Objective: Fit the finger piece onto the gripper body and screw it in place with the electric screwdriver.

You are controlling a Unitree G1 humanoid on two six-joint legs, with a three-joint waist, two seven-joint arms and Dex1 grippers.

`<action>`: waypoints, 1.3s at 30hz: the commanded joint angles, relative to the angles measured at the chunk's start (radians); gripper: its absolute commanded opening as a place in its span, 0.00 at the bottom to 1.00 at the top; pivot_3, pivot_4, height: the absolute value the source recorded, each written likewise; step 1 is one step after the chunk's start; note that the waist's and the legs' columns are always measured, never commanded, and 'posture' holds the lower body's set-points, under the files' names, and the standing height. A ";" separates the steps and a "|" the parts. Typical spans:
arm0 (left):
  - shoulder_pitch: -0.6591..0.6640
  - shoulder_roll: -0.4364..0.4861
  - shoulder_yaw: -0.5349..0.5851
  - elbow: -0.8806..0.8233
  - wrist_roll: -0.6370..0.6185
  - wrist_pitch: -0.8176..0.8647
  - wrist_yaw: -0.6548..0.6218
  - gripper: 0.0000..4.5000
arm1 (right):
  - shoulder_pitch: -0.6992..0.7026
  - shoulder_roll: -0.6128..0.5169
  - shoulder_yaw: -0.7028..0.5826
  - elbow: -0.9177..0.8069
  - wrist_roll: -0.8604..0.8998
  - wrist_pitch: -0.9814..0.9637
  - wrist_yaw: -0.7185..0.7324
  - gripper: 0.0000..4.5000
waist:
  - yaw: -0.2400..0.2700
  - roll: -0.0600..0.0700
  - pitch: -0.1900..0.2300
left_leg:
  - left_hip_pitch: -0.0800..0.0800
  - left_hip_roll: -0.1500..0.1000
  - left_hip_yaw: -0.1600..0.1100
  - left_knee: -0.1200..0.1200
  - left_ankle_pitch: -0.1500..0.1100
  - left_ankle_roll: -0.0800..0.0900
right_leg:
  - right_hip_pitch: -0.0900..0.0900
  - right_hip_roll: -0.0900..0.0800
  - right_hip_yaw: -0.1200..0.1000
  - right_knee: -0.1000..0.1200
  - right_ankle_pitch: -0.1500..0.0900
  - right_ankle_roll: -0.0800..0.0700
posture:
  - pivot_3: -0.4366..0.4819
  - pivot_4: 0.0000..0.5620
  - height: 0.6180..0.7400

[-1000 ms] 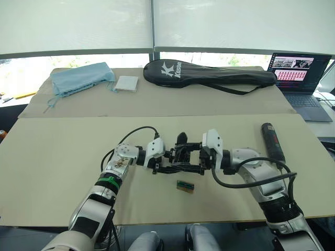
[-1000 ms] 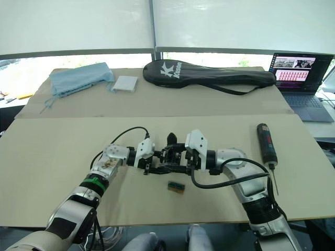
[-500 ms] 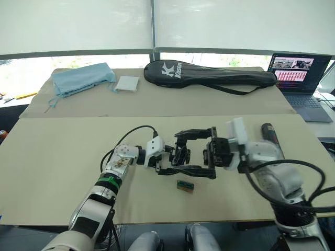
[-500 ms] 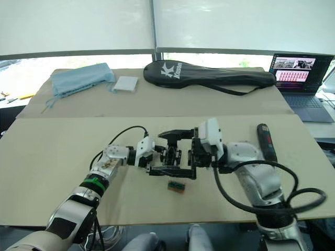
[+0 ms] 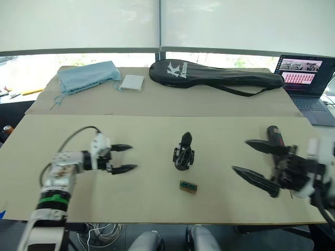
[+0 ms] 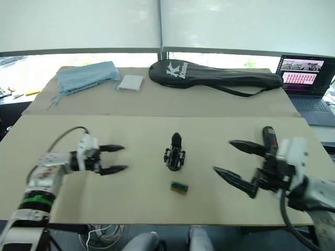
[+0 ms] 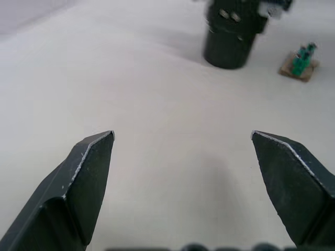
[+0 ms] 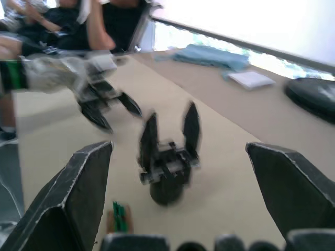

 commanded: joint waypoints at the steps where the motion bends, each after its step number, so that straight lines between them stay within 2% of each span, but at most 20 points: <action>1: 0.014 -0.013 0.044 -0.096 -0.057 0.068 0.059 0.98 | 0.129 0.059 -0.114 -0.031 -0.032 -0.083 0.027 1.00 | 0.003 0.002 -0.001 | 0.001 0.000 0.000 0.000 0.000 0.000 | 0.001 0.000 0.000 0.000 0.000 0.000 | 0.48 0.27 1.00; 6: 0.055 0.015 0.100 -0.247 -0.136 0.191 0.102 0.98 | 0.313 0.248 -0.217 -0.004 -0.081 -0.232 0.001 1.00 | -0.002 0.002 0.000 | 0.005 -0.001 0.001 -0.001 -0.002 0.002 | 0.004 0.000 0.003 0.000 -0.001 0.003 | 0.48 0.27 1.00; 9: 0.075 0.021 0.114 -0.309 -0.191 0.264 0.103 0.98 | 0.390 0.340 -0.232 0.013 -0.084 -0.293 -0.013 1.00 | -0.012 0.003 0.000 | 0.006 0.000 0.001 -0.003 -0.004 -0.004 | 0.003 0.001 0.003 0.001 -0.002 0.002 | 0.48 0.27 1.00; 12: 0.079 0.026 0.101 -0.365 -0.241 0.332 0.077 0.98 | 0.421 0.360 -0.219 0.029 -0.105 -0.322 -0.025 1.00 | -0.022 0.004 0.000 | 0.008 -0.001 0.002 -0.003 -0.004 -0.006 | 0.005 0.000 0.003 0.001 -0.002 0.002 | 0.48 0.27 1.00; 15: 0.062 0.020 0.079 -0.418 -0.269 0.384 0.072 0.98 | 0.362 0.292 -0.221 0.027 -0.096 -0.262 -0.122 1.00 | -0.033 0.004 0.000 | 0.008 -0.001 0.003 -0.003 -0.005 -0.008 | 0.005 0.001 0.002 0.002 -0.002 0.002 | 0.48 0.27 1.00; 17: 0.043 0.005 0.067 -0.439 -0.274 0.391 0.081 0.98 | 0.306 0.207 -0.219 0.031 -0.073 -0.165 -0.208 1.00 | -0.034 0.004 0.000 | 0.009 -0.001 0.004 -0.003 -0.005 -0.008 | 0.004 0.001 0.002 0.002 -0.002 0.002 | 0.48 0.27 1.00; 19: 0.015 -0.018 0.052 -0.452 -0.278 0.389 0.088 0.98 | 0.254 0.053 -0.196 0.069 -0.096 0.039 -0.313 1.00 | -0.034 0.005 0.001 | 0.009 -0.001 0.004 -0.003 -0.005 -0.009 | 0.004 0.000 0.002 0.002 -0.002 0.002 | 0.48 0.27 1.00; 22: -0.025 -0.063 0.030 -0.453 -0.274 0.369 0.099 0.98 | 0.175 -0.144 -0.129 0.143 -0.128 0.223 -0.346 1.00 | -0.026 0.004 0.001 | 0.007 0.000 0.005 -0.003 -0.004 -0.009 | 0.004 -0.001 0.004 0.001 -0.001 0.001 | 0.48 0.27 1.00; 24: -0.045 -0.083 0.018 -0.458 -0.273 0.369 0.107 0.98 | 0.077 -0.220 -0.087 0.208 -0.097 0.297 -0.354 1.00 | -0.021 0.003 0.001 | 0.006 0.000 0.004 -0.003 -0.002 -0.005 | 0.003 -0.001 0.004 0.001 -0.001 0.001 | 0.48 0.27 1.00; 27: -0.060 -0.100 0.007 -0.476 -0.277 0.373 0.115 0.98 | -0.163 -0.308 0.009 0.373 -0.051 0.485 -0.412 1.00 | -0.024 0.003 0.002 | 0.005 0.001 0.004 -0.003 0.000 -0.002 | 0.003 -0.001 0.004 0.000 -0.001 0.000 | 0.48 0.27 1.00; 29: -0.062 -0.101 0.003 -0.484 -0.275 0.372 0.119 0.98 | -0.311 -0.328 0.059 0.469 0.002 0.644 -0.436 1.00 | -0.025 0.002 0.003 | 0.005 0.000 0.005 -0.002 0.000 -0.001 | 0.003 -0.002 0.006 0.000 -0.001 0.001 | 0.48 0.27 1.00; 31: -0.060 -0.102 0.003 -0.489 -0.275 0.372 0.123 0.98 | -0.386 -0.346 0.110 0.513 -0.011 0.696 -0.440 1.00 | -0.025 0.002 0.003 | 0.004 0.001 0.005 -0.003 -0.001 -0.001 | 0.003 -0.002 0.005 0.000 -0.001 0.001 | 0.48 0.27 1.00; 34: -0.037 -0.107 0.027 -0.529 -0.324 0.405 0.140 0.98 | -0.487 -0.356 0.252 0.607 -0.141 0.660 -0.483 1.00 | -0.023 0.002 0.003 | 0.003 0.002 0.005 -0.003 0.000 -0.001 | 0.001 -0.001 0.004 0.000 -0.001 0.000 | 0.48 0.27 1.00; 39: -0.009 -0.106 0.023 -0.580 -0.344 0.420 0.159 0.98 | -0.579 -0.299 0.363 0.715 -0.263 0.567 -0.511 1.00 | -0.020 0.003 0.002 | 0.000 0.000 0.005 0.000 -0.001 0.000 | 0.000 -0.002 0.004 -0.001 0.000 0.001 | 0.48 0.27 1.00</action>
